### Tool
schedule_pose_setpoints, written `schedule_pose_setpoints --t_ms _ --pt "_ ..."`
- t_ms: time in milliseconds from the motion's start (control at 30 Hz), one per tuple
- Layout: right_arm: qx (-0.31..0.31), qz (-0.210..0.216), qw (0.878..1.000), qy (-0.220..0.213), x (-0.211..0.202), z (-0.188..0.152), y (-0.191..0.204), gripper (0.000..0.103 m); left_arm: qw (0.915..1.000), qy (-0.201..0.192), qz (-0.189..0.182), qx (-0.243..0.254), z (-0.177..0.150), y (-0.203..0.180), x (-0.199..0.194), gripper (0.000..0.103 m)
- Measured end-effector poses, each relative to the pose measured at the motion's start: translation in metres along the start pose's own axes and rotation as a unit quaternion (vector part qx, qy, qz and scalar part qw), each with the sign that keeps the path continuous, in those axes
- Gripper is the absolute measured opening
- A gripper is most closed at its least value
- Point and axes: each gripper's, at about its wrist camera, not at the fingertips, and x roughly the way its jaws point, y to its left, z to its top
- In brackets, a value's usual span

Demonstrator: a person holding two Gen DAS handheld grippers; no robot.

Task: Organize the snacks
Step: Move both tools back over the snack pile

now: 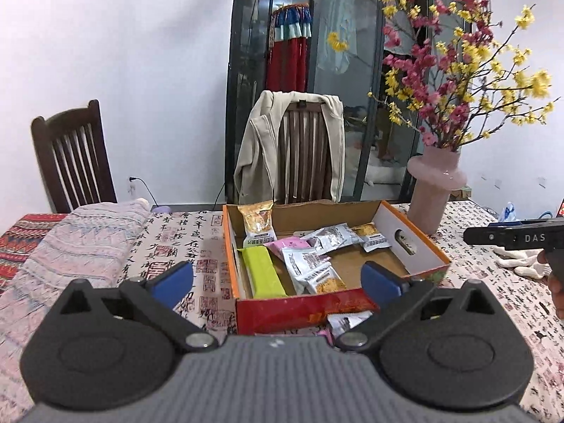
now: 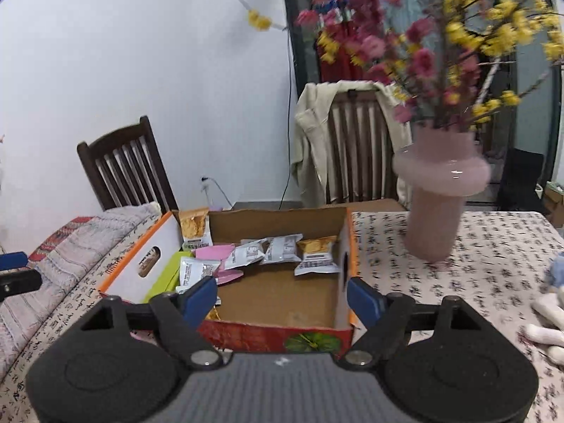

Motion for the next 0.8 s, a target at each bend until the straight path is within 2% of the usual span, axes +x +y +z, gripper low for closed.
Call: schedule_pose_setpoints --t_ms 233,433,533,633,800 --pt "-0.009 0.010 0.999 -0.031 -0.061 -0.032 0.004 0.085 0.9999 -0.006 0.007 -0.010 -0.031 -0.025 -0.060 0.103" --pt "-0.029 0.026 0.998 -0.052 -0.116 -0.092 0.015 0.090 0.9997 0.001 -0.001 -0.024 -0.086 -0.052 -0.108 0.103" --pt "-0.040 0.024 0.998 -0.050 -0.138 -0.130 0.020 0.092 0.9993 0.015 0.003 -0.033 -0.114 -0.062 -0.123 0.103" --pt "-0.049 0.021 0.998 -0.039 -0.156 -0.166 0.025 0.094 0.9975 0.046 -0.005 -0.054 -0.138 -0.066 -0.131 0.103" --pt "-0.041 0.019 0.999 -0.011 -0.174 -0.215 0.026 0.098 0.9947 0.082 0.001 -0.062 -0.167 -0.069 -0.134 0.103"
